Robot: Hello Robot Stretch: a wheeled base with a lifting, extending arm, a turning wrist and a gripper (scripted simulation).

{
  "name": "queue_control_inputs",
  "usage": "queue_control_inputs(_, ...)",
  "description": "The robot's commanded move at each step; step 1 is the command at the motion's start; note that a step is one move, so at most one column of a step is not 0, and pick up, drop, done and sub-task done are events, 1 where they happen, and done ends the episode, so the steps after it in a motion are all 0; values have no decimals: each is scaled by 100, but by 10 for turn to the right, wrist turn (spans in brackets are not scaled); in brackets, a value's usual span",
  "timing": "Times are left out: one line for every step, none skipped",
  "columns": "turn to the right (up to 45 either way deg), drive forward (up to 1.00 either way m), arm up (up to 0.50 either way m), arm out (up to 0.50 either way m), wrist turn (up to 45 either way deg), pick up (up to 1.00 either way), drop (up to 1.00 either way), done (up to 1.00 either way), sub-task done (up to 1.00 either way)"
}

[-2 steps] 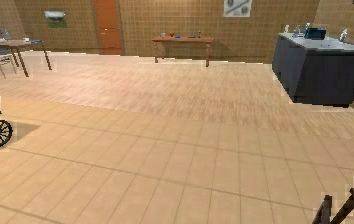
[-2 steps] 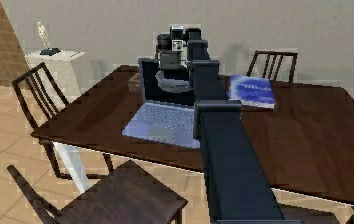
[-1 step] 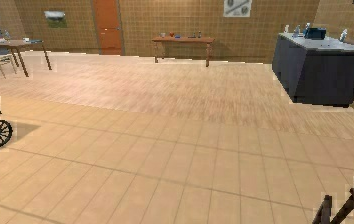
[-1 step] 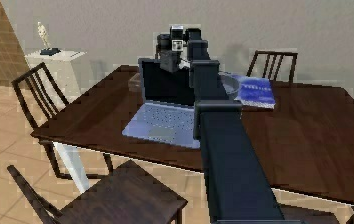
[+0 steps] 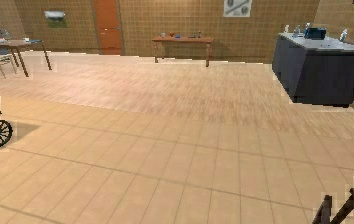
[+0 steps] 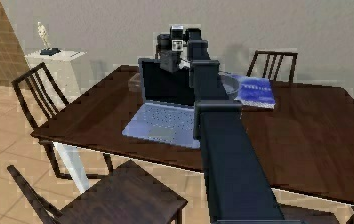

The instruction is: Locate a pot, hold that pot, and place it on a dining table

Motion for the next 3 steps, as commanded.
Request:
queue_control_inputs(0, 0, 0, 0, 0, 0, 100, 0, 0)
queue_control_inputs(0, 0, 0, -10, 0, 0, 0, 0, 0)
queue_control_inputs(0, 0, 0, 0, 0, 0, 0, 100, 0)
